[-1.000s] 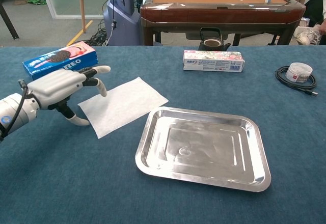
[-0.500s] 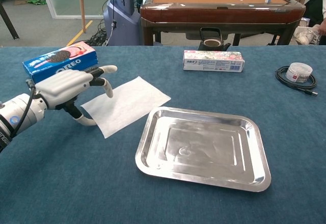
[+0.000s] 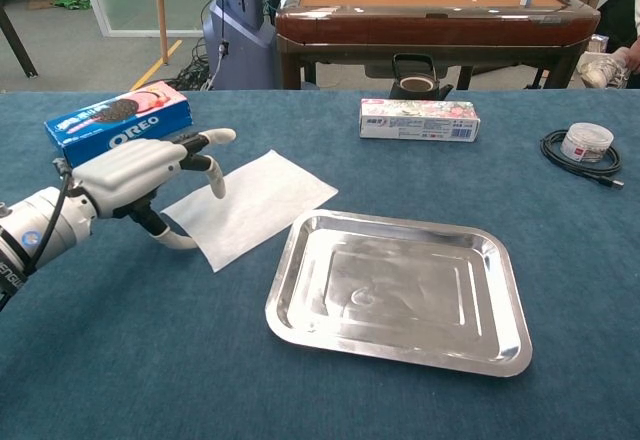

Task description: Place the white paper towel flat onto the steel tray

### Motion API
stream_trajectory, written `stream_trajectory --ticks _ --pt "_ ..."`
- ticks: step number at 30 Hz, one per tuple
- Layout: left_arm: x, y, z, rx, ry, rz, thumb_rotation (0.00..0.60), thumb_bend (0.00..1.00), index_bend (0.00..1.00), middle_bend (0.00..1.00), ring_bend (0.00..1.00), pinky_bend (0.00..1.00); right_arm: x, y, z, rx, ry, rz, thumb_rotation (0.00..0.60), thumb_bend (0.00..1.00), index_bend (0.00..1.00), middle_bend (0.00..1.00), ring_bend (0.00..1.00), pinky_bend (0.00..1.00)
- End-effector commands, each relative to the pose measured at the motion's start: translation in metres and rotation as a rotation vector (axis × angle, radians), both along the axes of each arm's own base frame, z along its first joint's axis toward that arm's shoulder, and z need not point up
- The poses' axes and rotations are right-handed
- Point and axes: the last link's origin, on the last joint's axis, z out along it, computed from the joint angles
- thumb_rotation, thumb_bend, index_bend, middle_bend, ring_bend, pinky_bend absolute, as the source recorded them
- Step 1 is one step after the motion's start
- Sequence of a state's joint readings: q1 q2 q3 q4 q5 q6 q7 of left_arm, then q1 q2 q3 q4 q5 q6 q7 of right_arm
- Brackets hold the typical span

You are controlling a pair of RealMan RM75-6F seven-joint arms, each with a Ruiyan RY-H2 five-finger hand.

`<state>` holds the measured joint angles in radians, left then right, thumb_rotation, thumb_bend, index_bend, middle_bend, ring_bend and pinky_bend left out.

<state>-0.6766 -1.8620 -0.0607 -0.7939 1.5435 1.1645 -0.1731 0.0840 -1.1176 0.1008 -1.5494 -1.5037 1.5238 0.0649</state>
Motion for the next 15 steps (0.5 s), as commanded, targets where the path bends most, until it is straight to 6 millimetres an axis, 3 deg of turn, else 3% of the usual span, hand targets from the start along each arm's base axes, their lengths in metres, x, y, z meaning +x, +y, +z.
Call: stream_trajectory --ticks 1,9,15 --pt "0.0006 -0.0009 -0.0013 -0.005 -0.007 0.004 0.6 0.06 0.41 0.0 0.0 0.17 0.0 0.0001 0.0 0.0 0.0 0.0 0.6 0.52 0.55 0.48 0.38 0.43" --pt "0.0039 -0.001 -0.0048 -0.018 -0.017 0.009 0.6 0.1 0.41 0.0 0.0 0.17 0.0003 0.0004 0.0009 -0.002 -0.002 0.001 0.6 0.52 0.55 0.48 0.38 0.43" --pt "0.0057 -0.001 -0.0055 -0.017 -0.021 0.005 0.6 0.19 0.41 0.0 0.0 0.17 0.0006 0.0004 0.0012 -0.004 -0.003 0.004 0.6 0.52 0.55 0.48 0.38 0.43"
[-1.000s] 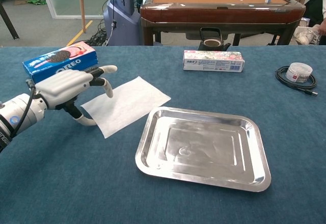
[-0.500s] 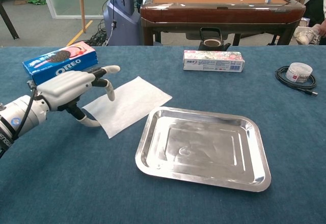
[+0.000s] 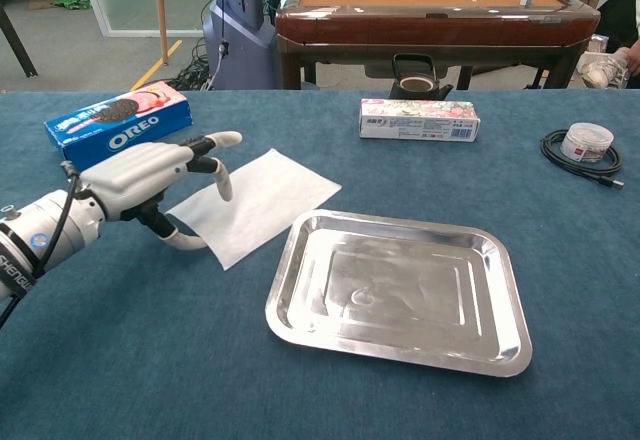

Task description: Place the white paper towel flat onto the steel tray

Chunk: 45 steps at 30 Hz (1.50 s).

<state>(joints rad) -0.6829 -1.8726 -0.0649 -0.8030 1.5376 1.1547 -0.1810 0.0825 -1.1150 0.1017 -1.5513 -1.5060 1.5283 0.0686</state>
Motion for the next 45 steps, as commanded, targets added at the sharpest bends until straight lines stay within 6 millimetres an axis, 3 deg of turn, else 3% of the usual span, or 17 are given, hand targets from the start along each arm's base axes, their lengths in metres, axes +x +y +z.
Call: stream_trajectory --ticks 1,16,31,45 --pt "0.0007 -0.0001 -0.0004 0.002 0.0 -0.003 0.6 0.21 0.41 0.0 0.0 0.17 0.0 0.0001 0.0001 0.0 0.0 0.001 0.6 0.52 0.55 0.48 0.38 0.43" --pt "0.0019 -0.0024 0.0007 0.002 -0.008 -0.017 0.6 0.34 0.39 0.0 0.0 0.17 0.0009 0.0001 -0.0002 0.002 -0.002 0.003 0.6 0.52 0.55 0.48 0.38 0.43" --pt "0.0043 -0.0062 -0.0001 0.0 -0.023 -0.028 0.6 0.45 0.44 0.0 0.0 0.17 0.0025 0.0012 0.0014 0.0 -0.008 0.01 0.6 0.52 0.55 0.48 0.38 0.43" --pt "0.0041 -0.0075 0.0031 0.002 -0.04 -0.041 0.6 0.46 0.51 0.0 0.0 0.18 0.0028 0.0012 0.0008 0.002 -0.008 0.011 0.6 0.52 0.55 0.48 0.38 0.43"
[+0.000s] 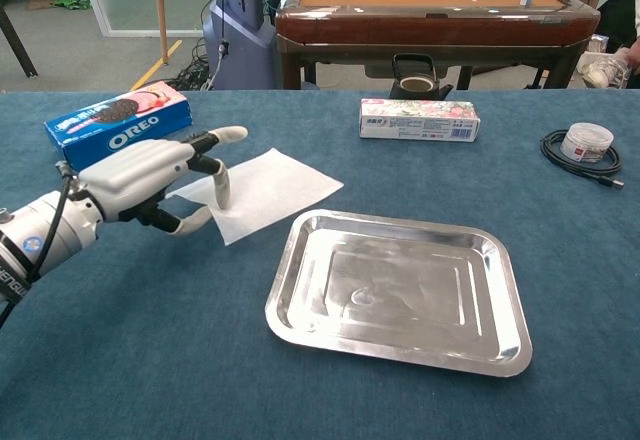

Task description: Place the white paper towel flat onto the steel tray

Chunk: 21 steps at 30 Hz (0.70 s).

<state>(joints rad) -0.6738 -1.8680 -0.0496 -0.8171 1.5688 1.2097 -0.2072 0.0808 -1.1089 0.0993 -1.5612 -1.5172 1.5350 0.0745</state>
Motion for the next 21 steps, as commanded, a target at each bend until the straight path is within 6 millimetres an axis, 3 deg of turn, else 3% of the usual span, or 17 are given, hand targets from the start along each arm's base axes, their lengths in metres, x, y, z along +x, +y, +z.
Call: stream_trajectory --ticks 1,13,21 --pt "-0.001 0.0 0.001 0.002 -0.004 0.0 0.6 0.46 0.51 0.0 0.0 0.18 0.0 0.0 0.0 -0.001 0.0 -0.001 0.6 0.52 0.55 0.48 0.38 0.43" --pt "0.005 -0.003 0.012 0.016 -0.066 -0.005 0.6 0.49 0.56 0.0 0.0 0.19 0.0 0.0 0.0 0.003 -0.002 0.002 0.6 0.52 0.55 0.48 0.38 0.43" --pt "0.023 -0.01 0.032 0.025 -0.174 -0.017 0.6 0.51 0.59 0.0 0.0 0.21 0.004 0.003 0.0 0.003 -0.006 0.018 0.6 0.52 0.55 0.48 0.38 0.43"
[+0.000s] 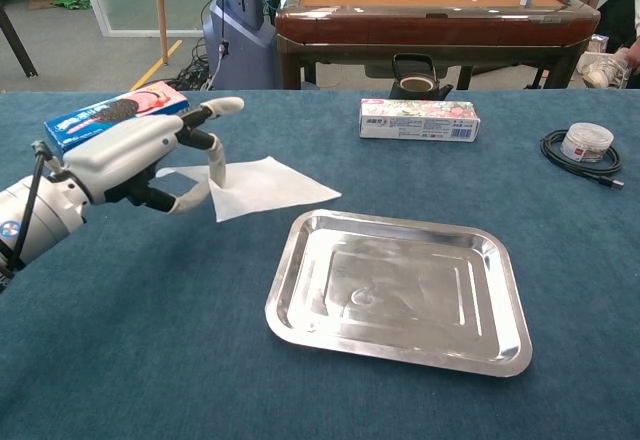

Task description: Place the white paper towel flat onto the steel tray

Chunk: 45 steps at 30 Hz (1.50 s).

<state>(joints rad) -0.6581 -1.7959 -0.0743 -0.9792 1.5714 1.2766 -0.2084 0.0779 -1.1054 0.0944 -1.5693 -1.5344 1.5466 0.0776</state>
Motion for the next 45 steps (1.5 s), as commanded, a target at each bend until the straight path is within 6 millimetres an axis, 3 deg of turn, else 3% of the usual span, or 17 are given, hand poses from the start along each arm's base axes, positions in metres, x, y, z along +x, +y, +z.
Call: stream_trajectory --ticks 1,6,11,24,29,39,45 --pt "0.01 -0.002 0.015 0.009 -0.073 0.001 0.6 0.51 0.59 0.0 0.0 0.21 0.001 0.001 0.0 0.001 -0.001 0.004 0.6 0.52 0.55 0.48 0.38 0.43" --pt "0.035 -0.011 0.037 -0.024 -0.187 0.015 0.6 0.53 0.6 0.0 0.0 0.21 0.003 0.003 -0.001 0.005 -0.002 0.016 0.6 0.52 0.55 0.48 0.38 0.43" --pt "0.054 -0.027 0.047 -0.062 -0.205 -0.001 0.6 0.53 0.61 0.0 0.0 0.21 0.005 0.004 -0.002 0.009 -0.002 0.025 0.6 0.52 0.55 0.48 0.38 0.43" --pt "0.066 -0.074 0.03 -0.202 -0.198 -0.061 0.6 0.53 0.61 0.0 0.0 0.21 0.007 0.005 -0.001 0.009 -0.007 0.035 0.6 0.52 0.55 0.48 0.38 0.43" --pt "0.064 -0.077 0.017 -0.223 -0.163 -0.078 0.6 0.53 0.61 0.0 0.0 0.21 0.007 0.004 -0.001 0.01 -0.008 0.031 0.6 0.52 0.55 0.48 0.38 0.43" --pt "0.06 -0.06 -0.003 -0.289 -0.097 -0.05 0.6 0.52 0.61 0.0 0.0 0.21 0.005 0.002 0.001 0.006 -0.012 0.022 0.6 0.52 0.55 0.48 0.38 0.43" --pt "0.063 -0.07 -0.003 -0.364 -0.14 -0.049 0.6 0.52 0.61 0.0 0.0 0.21 0.003 0.001 0.003 -0.001 -0.015 0.015 0.6 0.52 0.55 0.48 0.38 0.43"
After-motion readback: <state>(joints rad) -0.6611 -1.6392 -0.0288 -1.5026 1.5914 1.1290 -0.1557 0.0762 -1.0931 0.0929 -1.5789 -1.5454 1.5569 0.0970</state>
